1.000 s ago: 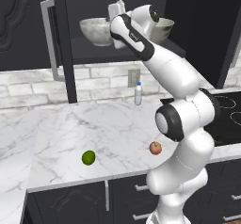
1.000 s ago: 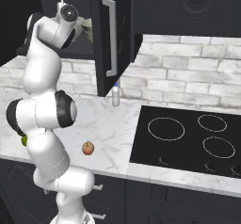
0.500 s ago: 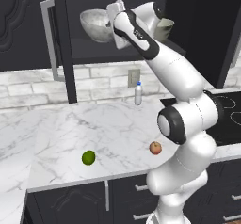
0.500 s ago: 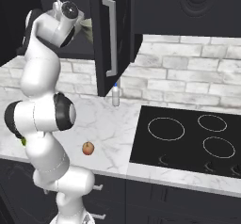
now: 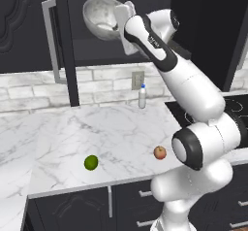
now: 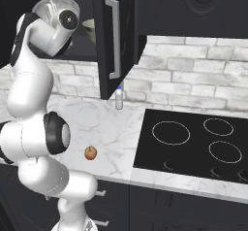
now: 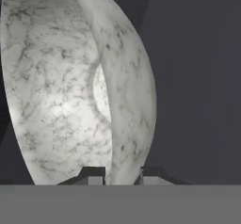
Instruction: Pick both bowls and place them on the counter. Then place the lime in one bowl and place the peach in the other bowl.
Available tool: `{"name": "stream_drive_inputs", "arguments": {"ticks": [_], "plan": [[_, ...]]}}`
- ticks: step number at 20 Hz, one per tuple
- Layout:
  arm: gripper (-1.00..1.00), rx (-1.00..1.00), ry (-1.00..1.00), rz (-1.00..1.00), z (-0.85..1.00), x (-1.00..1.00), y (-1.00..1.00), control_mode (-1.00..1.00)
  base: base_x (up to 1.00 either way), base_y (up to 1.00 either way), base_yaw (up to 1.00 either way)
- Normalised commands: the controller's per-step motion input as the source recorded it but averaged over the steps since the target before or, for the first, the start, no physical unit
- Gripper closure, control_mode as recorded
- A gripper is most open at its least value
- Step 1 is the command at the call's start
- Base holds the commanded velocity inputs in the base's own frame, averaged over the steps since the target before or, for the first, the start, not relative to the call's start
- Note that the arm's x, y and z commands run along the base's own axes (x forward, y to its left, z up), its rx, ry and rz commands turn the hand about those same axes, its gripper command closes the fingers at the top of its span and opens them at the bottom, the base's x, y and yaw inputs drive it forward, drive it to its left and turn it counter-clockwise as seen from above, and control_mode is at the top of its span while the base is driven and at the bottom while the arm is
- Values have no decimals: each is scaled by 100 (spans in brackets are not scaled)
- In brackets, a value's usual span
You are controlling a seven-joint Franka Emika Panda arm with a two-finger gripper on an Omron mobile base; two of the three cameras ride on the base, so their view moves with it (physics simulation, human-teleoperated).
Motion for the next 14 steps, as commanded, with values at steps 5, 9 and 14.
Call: {"name": "stream_drive_inputs", "arguments": {"ticks": [5,9,14], "plan": [[100,-3,-13,3,-9,-67,0,-100,0,0,0],[100,-1,-3,1,0,-62,0,-100,0,0,0],[100,0,0,0,7,-62,-4,-100,0,0,0]]}}
